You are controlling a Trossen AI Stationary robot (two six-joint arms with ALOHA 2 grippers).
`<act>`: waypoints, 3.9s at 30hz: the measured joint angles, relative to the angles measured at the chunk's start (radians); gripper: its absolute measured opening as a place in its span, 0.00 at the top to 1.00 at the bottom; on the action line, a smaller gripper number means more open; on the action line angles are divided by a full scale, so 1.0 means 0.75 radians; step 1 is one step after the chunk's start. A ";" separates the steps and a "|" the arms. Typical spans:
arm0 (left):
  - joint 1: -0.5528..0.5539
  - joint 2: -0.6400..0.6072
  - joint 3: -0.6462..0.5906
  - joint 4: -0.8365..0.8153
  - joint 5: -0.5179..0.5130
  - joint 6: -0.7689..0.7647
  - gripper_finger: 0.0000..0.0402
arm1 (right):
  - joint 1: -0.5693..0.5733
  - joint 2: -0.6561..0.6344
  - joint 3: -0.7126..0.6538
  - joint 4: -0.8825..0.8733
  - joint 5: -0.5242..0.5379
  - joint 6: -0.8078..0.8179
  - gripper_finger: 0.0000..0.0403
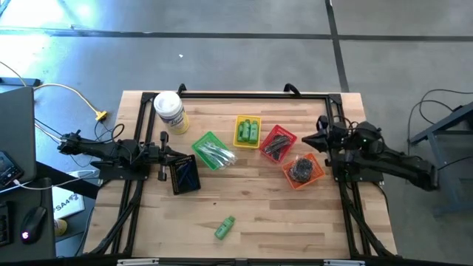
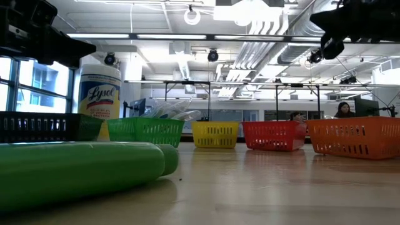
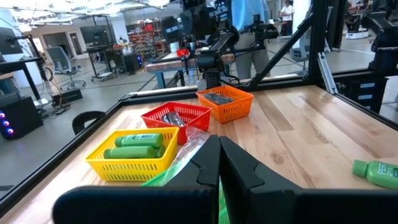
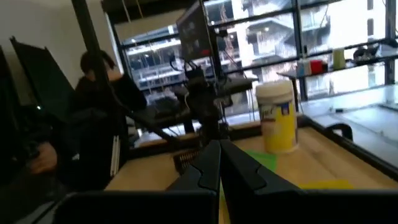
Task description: Pick & Place Travel size toiletries
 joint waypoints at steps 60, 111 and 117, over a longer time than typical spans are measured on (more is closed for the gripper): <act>0.000 0.034 0.018 -0.007 -0.005 -0.164 1.00 | 0.408 -0.259 -0.179 -0.265 0.315 -0.204 1.00; -0.456 2.180 1.367 -0.068 0.025 -1.173 0.49 | 0.408 -0.253 -0.245 -0.225 0.251 -0.210 1.00; -0.453 2.275 1.426 -0.150 0.180 -1.390 0.28 | 0.408 -0.253 -0.246 -0.221 0.246 -0.209 1.00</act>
